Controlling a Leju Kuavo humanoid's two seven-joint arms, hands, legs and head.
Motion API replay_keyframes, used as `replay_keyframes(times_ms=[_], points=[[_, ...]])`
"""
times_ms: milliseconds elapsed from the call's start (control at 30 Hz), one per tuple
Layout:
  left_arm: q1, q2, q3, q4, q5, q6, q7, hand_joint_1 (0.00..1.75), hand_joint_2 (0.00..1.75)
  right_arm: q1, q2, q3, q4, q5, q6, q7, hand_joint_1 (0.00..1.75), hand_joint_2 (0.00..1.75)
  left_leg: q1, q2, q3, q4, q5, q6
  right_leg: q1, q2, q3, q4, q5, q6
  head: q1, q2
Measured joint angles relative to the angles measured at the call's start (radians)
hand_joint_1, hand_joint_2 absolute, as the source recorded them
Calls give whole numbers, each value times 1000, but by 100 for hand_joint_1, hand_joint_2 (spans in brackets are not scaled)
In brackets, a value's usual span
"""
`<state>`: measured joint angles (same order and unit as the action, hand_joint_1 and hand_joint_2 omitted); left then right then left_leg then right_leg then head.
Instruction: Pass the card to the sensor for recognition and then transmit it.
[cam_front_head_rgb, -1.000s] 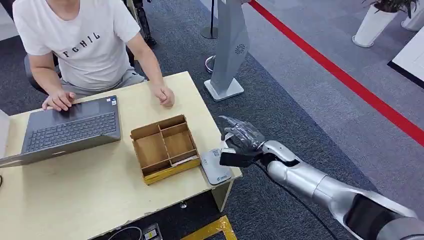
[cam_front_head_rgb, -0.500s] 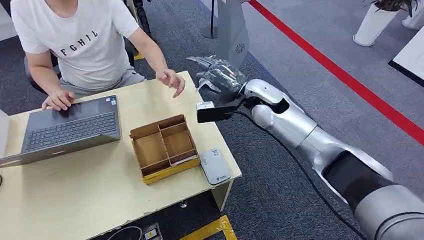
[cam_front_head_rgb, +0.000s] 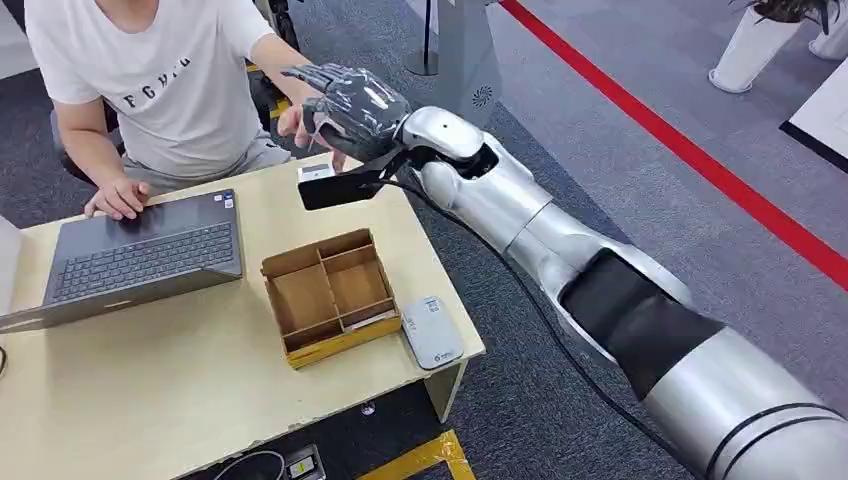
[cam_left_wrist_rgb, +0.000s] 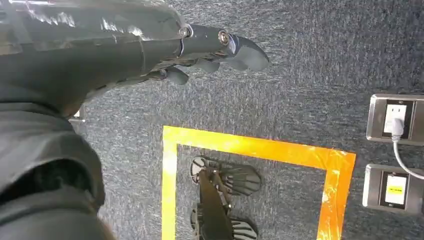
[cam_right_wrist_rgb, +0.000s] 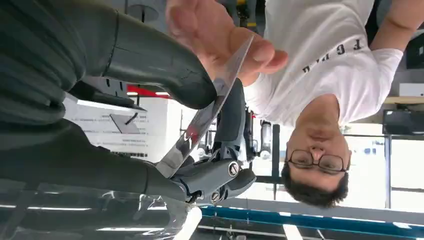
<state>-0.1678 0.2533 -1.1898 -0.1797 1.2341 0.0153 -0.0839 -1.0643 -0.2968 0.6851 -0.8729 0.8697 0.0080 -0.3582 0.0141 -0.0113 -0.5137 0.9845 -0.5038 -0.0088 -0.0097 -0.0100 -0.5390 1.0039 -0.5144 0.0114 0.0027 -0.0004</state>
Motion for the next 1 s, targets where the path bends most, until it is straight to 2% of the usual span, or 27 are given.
replay_keyframes(times_ms=[167,333,367,400,433,600,833,1000], points=[[2,3,-11,0,5,2,31,0,0,-17,38,5,84,2,-10,-1,175,175,0,-1,0,0,0,0,0,0,0,0,0,0,0,0],[3,5,-15,0,10,1,34,0,0,-21,58,11,152,16,-19,-1,175,175,0,-1,0,1,0,0,0,-1,0,0,0,0,0,0],[4,6,-15,0,11,1,34,0,0,-21,63,11,162,19,-21,-2,162,175,0,-1,0,1,0,0,0,-1,0,0,0,0,0,0],[4,6,-16,0,11,1,34,0,0,-21,66,11,170,21,-23,-2,0,175,0,-1,0,1,0,0,0,-1,0,0,0,0,0,0],[4,6,-16,0,12,1,34,0,0,-21,67,11,181,22,-25,-4,0,0,0,-1,0,1,0,0,0,0,0,0,0,0,0,0],[4,6,-18,0,13,0,34,0,0,-21,74,10,219,40,-65,-9,0,0,0,-1,0,1,0,0,0,0,0,0,0,0,0,0],[4,6,-19,0,16,1,34,0,0,-21,82,9,244,35,-75,-13,0,0,0,-1,0,1,0,0,0,0,0,0,0,0,0,0],[5,6,-19,0,32,11,40,0,0,-20,82,-19,247,8,-130,0,0,0,0,-1,1,1,0,0,0,0,0,0,0,0,0,0]])
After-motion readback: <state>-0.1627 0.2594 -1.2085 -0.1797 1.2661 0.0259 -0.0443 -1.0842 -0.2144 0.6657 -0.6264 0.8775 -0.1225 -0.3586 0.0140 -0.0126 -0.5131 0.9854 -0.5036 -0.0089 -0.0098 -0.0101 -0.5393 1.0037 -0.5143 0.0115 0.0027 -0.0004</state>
